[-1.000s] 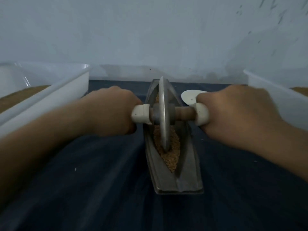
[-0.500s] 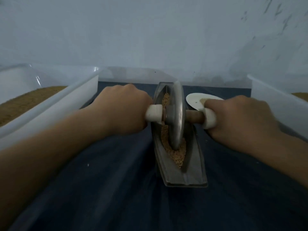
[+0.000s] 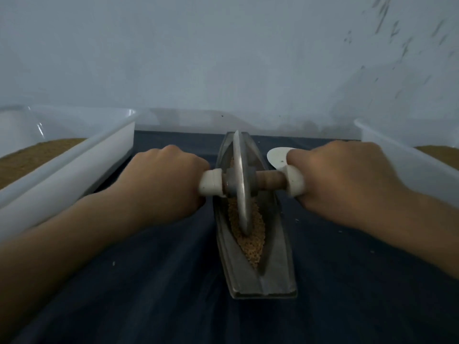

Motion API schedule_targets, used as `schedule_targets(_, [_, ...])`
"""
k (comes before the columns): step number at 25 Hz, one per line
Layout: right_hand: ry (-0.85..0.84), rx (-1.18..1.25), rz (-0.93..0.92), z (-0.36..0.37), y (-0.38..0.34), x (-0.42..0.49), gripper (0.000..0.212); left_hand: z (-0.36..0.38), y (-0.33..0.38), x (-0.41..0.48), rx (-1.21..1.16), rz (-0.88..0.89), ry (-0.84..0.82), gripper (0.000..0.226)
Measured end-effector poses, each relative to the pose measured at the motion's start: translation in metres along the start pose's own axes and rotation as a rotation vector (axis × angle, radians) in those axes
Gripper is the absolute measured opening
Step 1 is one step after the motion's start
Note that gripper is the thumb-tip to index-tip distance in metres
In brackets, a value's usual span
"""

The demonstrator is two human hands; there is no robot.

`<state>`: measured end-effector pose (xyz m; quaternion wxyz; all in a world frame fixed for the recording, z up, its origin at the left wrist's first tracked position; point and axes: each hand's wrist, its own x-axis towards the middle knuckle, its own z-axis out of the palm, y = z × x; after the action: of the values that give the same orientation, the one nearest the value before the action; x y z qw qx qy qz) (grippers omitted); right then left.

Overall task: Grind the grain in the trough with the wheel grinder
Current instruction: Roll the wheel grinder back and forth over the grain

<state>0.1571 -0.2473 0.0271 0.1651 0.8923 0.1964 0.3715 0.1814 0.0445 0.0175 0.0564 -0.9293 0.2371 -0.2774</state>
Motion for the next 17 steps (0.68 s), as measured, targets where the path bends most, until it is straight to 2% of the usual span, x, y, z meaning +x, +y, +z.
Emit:
schedule_targets(3, [-0.034,0.029,0.066,0.018,-0.001,0.017,0.024,0.008,0.001,0.012,0.063,-0.033,-0.014,0.017])
schedule_targets(5, [-0.159,0.071,0.205,0.033,-0.007,0.042,0.025,0.014,0.006,0.042,0.134,-0.161,-0.051,0.011])
schedule_targets(8, [-0.318,0.225,0.343,0.037,-0.005,0.049,0.022,0.004,0.014,0.077,0.202,-0.117,-0.105,0.015])
schedule_targets(10, [-0.287,0.218,0.298,0.028,-0.004,0.024,0.019,-0.002,0.011,0.064,0.197,-0.021,-0.110,0.008])
schedule_targets(11, [-0.203,0.165,0.226,0.023,-0.005,0.010,0.020,-0.002,0.008,0.050,0.164,0.023,-0.107,0.006])
schedule_targets(14, [-0.028,0.056,0.100,0.011,-0.001,-0.011,0.027,-0.001,0.000,0.015,0.067,0.089,-0.064,0.018])
schedule_targets(15, [-0.032,0.053,0.104,0.014,0.000,-0.004,0.028,0.001,-0.001,0.016,0.084,0.075,-0.050,0.019])
schedule_targets(17, [-0.133,0.071,0.176,0.024,-0.003,0.022,0.028,0.007,0.005,0.032,0.129,-0.050,-0.026,0.007])
